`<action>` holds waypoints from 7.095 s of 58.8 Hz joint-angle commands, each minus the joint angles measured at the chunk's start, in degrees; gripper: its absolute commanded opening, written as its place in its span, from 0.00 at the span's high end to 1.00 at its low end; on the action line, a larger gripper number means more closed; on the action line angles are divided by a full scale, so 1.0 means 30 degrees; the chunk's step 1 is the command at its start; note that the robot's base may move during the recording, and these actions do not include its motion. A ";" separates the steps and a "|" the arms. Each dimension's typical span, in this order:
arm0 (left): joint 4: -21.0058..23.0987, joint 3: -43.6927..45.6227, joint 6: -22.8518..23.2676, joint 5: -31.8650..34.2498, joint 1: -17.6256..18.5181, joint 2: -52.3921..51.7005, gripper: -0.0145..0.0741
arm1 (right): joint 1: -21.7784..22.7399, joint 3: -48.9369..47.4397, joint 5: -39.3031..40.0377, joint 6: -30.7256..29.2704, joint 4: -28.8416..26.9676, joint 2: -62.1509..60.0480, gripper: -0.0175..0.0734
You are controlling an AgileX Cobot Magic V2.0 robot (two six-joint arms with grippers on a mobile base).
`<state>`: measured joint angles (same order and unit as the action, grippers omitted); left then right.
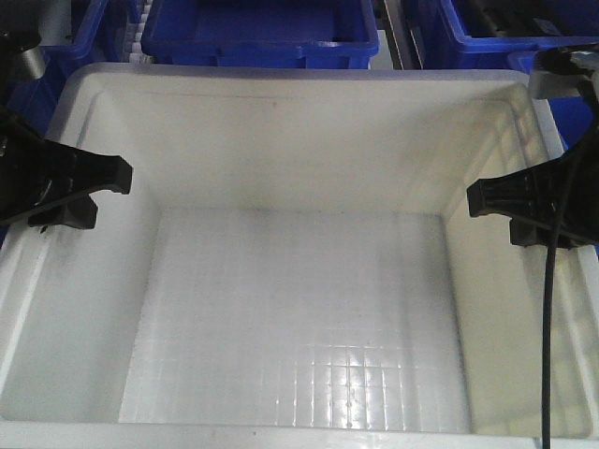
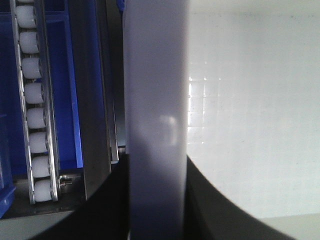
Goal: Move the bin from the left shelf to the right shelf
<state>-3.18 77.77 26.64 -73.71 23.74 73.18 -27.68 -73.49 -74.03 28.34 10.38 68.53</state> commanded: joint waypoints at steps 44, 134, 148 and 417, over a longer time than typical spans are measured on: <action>-0.0153 0.0571 -0.0193 0.1105 0.0113 -0.0733 0.84 | 0.0097 -0.0794 0.0385 0.0202 0.1785 -0.0521 0.81; -0.1309 -0.1561 0.1489 0.6589 0.0094 0.0605 0.84 | 0.0097 -0.0794 0.5443 0.4225 0.4269 0.3509 0.77; -0.1846 -0.1561 0.1888 0.6456 0.0094 0.0774 0.83 | 0.0097 -0.0794 0.5718 0.4225 0.4225 0.4388 0.69; 0.3060 -2.4369 -1.2138 2.2767 -0.5180 -2.4948 0.84 | 0.0105 1.8975 1.7822 -0.9645 -0.3667 -2.2888 0.82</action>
<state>8.18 5.63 -10.04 -15.17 8.93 -0.72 -27.42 -15.22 -25.11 0.00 -0.69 -0.96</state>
